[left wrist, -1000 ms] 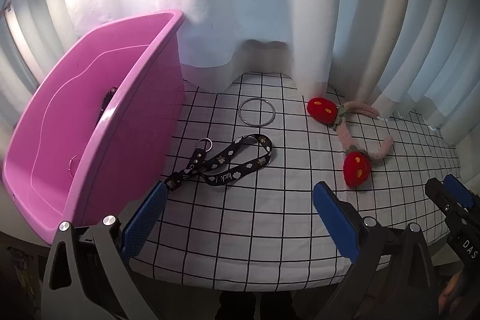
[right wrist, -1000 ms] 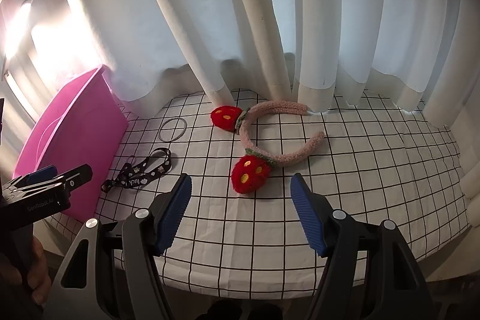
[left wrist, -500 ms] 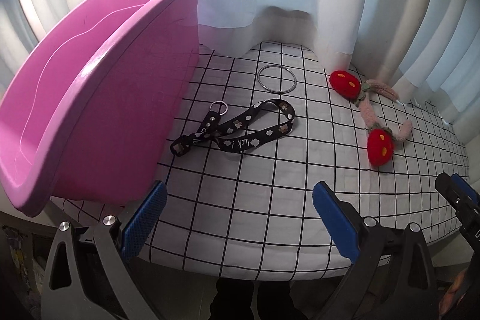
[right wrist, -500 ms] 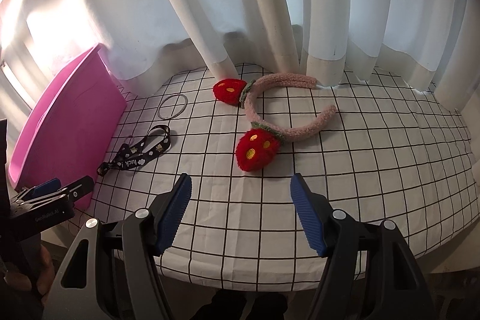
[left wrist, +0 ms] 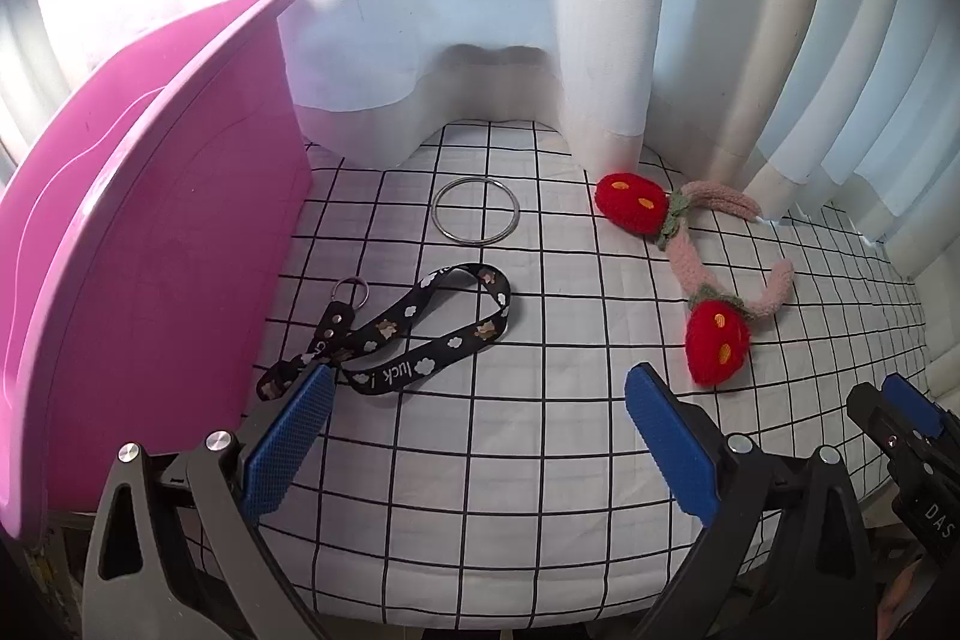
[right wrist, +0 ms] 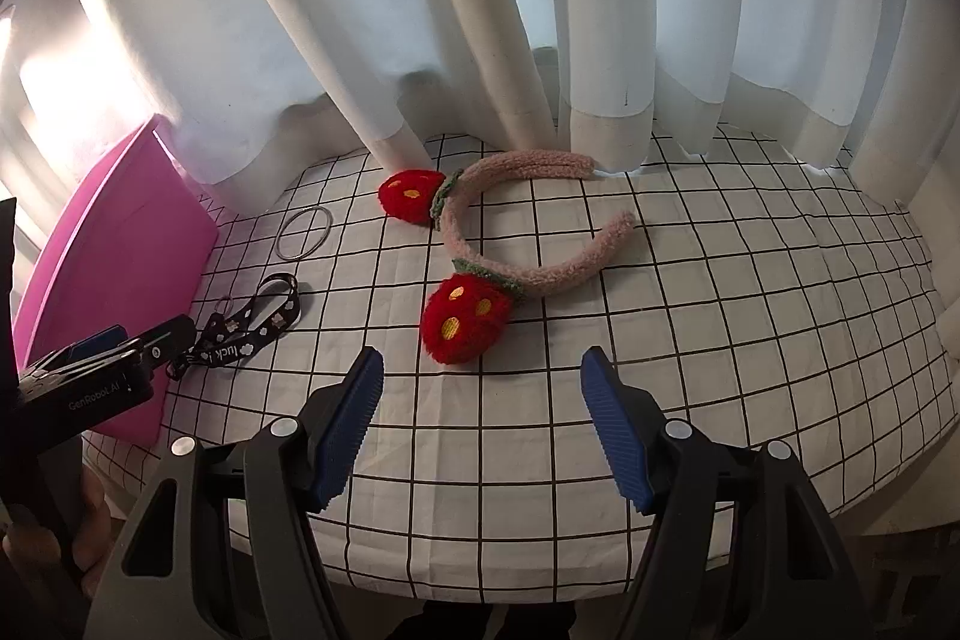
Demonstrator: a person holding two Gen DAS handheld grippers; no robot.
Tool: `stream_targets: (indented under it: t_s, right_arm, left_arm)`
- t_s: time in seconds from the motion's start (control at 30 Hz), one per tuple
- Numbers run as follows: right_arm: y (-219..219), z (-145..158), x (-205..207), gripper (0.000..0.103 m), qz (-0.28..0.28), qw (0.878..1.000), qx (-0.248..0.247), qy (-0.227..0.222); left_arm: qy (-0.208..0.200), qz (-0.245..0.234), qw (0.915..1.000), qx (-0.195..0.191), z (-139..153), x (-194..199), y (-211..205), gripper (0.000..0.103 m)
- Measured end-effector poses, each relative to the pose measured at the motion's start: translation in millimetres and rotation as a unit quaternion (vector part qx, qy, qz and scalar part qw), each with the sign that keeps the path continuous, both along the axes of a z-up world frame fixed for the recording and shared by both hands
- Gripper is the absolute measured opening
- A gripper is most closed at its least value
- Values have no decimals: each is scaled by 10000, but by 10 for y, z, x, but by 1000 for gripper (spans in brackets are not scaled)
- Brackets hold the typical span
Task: Organize jewelry
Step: 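Move both open tools toward the pink strawberry headband on the table, then close the left tool on the headband by a strawberry while the right tool grips its other end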
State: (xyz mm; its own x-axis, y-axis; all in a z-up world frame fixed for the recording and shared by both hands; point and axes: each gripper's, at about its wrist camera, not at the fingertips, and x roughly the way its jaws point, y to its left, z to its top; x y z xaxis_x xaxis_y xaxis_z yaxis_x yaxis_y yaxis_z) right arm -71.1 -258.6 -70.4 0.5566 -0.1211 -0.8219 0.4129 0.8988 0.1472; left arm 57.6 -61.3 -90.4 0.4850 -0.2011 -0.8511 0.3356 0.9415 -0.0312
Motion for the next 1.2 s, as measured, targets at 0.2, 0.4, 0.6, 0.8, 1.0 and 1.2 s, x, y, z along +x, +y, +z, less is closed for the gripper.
stream_targets:
  t_s: [0.2,0.4,0.6,0.8,1.0,1.2]
  right_arm:
    - [-284,-131,128,65,-270,9996,-30,33]
    - [-590,-363,338,65,-488,9987,-59,160]
    - [-792,-539,471,65,-547,9983,-95,170]
    - [-975,-702,557,65,-648,9977,-3,217]
    - [-1076,-782,583,65,-670,9977,42,104]
    - [-1119,-915,612,65,-653,9977,21,195]
  left_arm:
    - [-10,-181,9998,-114,-91,270,-462,96]
    - [-17,-304,9995,-79,-337,487,-893,96]
    - [-4,-307,9995,-18,-524,708,-1220,96]
    - [-21,-300,9995,86,-677,871,-1437,96]
    - [9,-317,9995,83,-754,883,-1551,96]
    - [-60,-471,9986,225,-799,889,-1711,96]
